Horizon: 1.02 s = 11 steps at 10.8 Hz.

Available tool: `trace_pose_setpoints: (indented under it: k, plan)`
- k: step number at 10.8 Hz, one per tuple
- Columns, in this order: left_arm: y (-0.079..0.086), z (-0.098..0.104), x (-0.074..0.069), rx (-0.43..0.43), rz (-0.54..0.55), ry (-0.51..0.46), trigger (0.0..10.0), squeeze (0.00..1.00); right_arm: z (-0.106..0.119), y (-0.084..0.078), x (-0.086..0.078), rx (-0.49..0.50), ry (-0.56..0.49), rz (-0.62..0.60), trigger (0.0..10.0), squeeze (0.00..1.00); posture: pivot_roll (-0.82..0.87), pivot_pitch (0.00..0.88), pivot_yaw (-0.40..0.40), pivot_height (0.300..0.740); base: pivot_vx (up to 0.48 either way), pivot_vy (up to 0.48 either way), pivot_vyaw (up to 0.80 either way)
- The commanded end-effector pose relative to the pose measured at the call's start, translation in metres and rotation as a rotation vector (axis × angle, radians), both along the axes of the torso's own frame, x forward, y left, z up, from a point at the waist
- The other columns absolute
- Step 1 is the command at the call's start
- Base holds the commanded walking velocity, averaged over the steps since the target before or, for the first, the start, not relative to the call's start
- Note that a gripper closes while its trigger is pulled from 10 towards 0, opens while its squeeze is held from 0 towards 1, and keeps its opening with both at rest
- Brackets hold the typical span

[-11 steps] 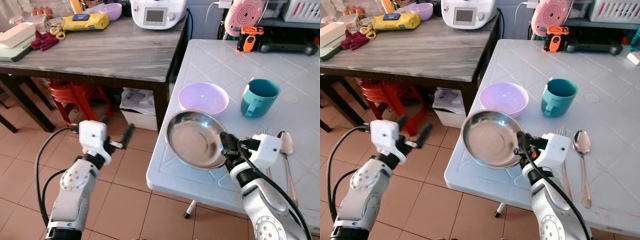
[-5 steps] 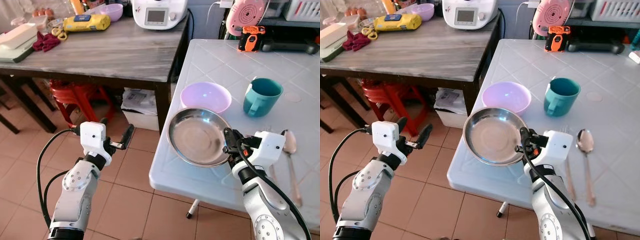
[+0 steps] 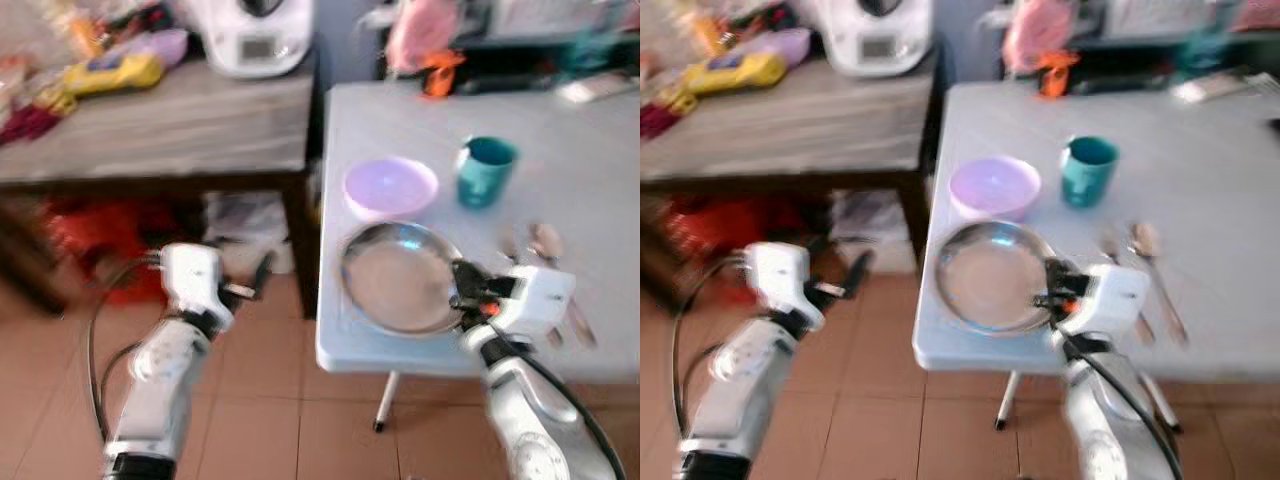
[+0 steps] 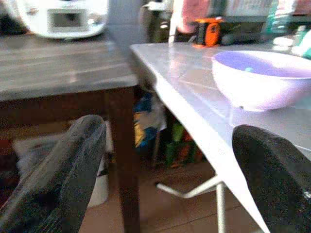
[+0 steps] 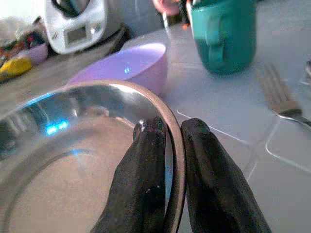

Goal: Setting the table

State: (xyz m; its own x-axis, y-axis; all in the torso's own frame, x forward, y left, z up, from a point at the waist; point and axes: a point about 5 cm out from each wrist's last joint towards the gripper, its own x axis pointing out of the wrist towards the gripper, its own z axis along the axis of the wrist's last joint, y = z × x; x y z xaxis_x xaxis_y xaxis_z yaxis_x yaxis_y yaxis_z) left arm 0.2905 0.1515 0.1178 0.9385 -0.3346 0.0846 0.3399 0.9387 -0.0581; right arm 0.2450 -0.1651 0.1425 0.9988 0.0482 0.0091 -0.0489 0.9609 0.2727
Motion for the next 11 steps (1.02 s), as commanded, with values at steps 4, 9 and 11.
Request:
trace_pose_setpoints:
  k: [4, 9, 11]
  plan:
    - [0.009, 0.0, 0.002, 0.019, 0.042, -0.004, 10.0, 0.0, 0.001, 0.009, 0.003, 0.018, -0.017, 0.029, 10.0, 0.0, -0.07, 0.083, 0.094, 0.74, 0.0, 0.472, -0.11]
    - [0.004, -0.001, 0.004, 0.01, 0.042, -0.007, 10.0, 0.0, 0.001, 0.007, 0.005, -0.003, -0.033, 0.015, 10.0, 0.0, -0.07, 0.078, 0.098, 0.74, 0.0, 0.475, 0.0]
    - [0.002, -0.001, 0.003, 0.011, 0.035, -0.005, 10.0, 0.0, 0.0, 0.008, 0.004, -0.01, -0.034, 0.016, 10.0, 0.0, -0.07, 0.081, 0.099, 0.74, 0.0, 0.48, 0.0]
